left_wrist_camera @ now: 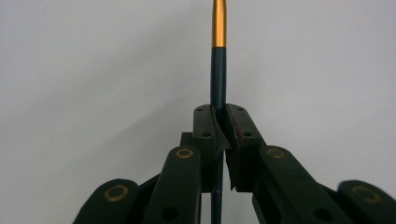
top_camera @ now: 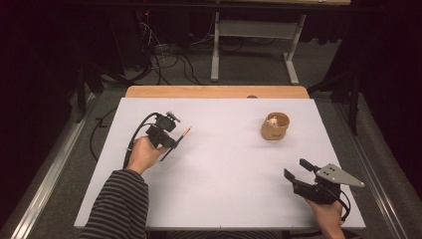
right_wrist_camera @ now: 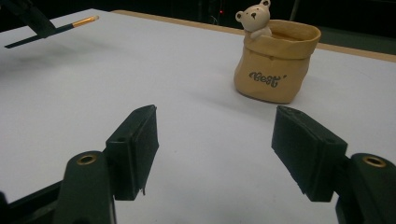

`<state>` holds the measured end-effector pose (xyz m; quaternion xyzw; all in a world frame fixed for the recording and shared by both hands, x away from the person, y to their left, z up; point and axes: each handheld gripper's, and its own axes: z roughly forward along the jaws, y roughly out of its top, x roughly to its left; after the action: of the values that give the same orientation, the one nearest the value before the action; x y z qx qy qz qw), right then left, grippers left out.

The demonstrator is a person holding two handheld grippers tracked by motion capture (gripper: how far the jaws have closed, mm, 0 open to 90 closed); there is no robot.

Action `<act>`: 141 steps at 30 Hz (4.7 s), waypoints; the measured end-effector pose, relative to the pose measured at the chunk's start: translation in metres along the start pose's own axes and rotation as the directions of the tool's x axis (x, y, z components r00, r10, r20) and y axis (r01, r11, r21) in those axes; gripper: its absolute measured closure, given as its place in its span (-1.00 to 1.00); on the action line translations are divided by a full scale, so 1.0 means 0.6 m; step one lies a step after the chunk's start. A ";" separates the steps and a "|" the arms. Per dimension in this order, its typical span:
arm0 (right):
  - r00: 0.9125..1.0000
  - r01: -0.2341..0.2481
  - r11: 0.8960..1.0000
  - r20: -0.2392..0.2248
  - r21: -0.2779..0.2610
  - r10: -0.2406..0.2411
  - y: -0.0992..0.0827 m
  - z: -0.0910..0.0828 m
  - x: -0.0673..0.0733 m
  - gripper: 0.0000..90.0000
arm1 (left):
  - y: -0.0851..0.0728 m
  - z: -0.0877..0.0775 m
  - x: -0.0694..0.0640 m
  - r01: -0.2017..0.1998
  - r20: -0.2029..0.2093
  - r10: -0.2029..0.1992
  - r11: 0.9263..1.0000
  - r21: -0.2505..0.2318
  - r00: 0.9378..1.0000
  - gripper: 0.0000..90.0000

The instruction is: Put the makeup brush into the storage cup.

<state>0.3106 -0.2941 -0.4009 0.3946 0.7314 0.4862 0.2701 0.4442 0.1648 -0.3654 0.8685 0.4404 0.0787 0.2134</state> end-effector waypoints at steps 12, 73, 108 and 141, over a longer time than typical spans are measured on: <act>1.000 0.004 1.000 -0.002 0.002 -0.004 0.000 0.001 0.000 -0.25 | -0.014 -0.016 -0.002 0.007 0.023 -0.005 0.998 -0.066 1.000 0.86; 1.000 0.009 1.000 -0.005 0.000 -0.009 0.000 0.001 0.001 -0.25 | -0.097 -0.066 -0.086 -0.051 0.123 0.100 0.936 -0.347 0.987 0.86; 1.000 0.009 1.000 0.000 -0.010 -0.009 0.000 0.000 0.001 -0.25 | -0.124 -0.054 -0.153 -0.097 0.166 0.186 0.895 -0.436 0.968 0.86; 1.000 0.017 1.000 -0.001 -0.023 -0.017 0.004 -0.002 0.010 -0.23 | -0.097 -0.039 -0.218 -0.146 0.187 0.277 0.845 -0.515 0.943 0.86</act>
<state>0.3072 -0.2889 -0.3985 0.3850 0.7293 0.4923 0.2784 0.3157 0.0978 -0.3636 0.8312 0.2752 0.1000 0.4727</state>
